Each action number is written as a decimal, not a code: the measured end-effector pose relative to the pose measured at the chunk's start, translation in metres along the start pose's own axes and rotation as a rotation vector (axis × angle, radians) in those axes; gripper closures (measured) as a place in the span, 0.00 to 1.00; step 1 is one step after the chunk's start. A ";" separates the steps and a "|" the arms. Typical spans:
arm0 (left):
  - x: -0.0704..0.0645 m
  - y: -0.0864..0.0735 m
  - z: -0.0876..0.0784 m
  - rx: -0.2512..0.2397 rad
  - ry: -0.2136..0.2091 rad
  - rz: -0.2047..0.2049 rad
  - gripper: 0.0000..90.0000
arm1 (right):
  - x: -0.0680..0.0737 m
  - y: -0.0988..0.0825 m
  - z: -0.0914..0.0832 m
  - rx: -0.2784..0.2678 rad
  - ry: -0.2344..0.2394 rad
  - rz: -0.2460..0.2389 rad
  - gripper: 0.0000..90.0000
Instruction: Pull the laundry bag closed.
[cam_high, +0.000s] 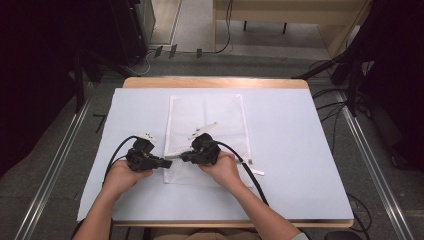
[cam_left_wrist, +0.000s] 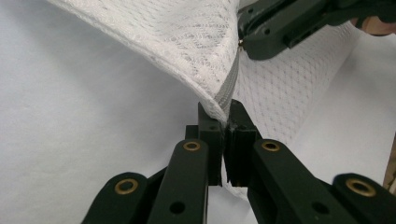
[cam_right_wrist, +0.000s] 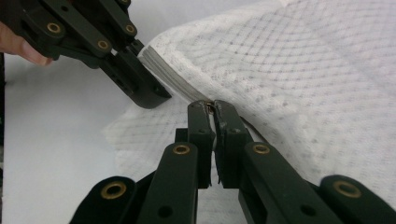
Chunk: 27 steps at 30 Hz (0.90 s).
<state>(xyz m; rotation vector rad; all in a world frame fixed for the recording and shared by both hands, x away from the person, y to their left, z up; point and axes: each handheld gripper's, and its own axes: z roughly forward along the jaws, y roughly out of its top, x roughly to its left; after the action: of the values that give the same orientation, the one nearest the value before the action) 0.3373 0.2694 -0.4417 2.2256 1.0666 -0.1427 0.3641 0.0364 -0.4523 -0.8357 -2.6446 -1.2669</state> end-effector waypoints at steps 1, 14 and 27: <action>0.000 -0.001 -0.001 -0.009 -0.001 -0.002 0.97 | -0.004 0.000 -0.003 0.000 -0.010 0.006 0.98; -0.001 -0.002 -0.001 -0.013 -0.022 0.013 0.97 | -0.003 -0.002 -0.017 0.028 -0.013 -0.026 0.98; -0.001 -0.003 -0.001 -0.005 -0.024 0.014 0.97 | -0.011 -0.008 -0.023 0.029 -0.018 -0.010 0.98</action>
<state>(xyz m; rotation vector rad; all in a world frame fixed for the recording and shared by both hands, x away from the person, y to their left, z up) 0.3347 0.2706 -0.4423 2.2214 1.0368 -0.1604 0.3663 0.0104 -0.4465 -0.8342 -2.6777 -1.2265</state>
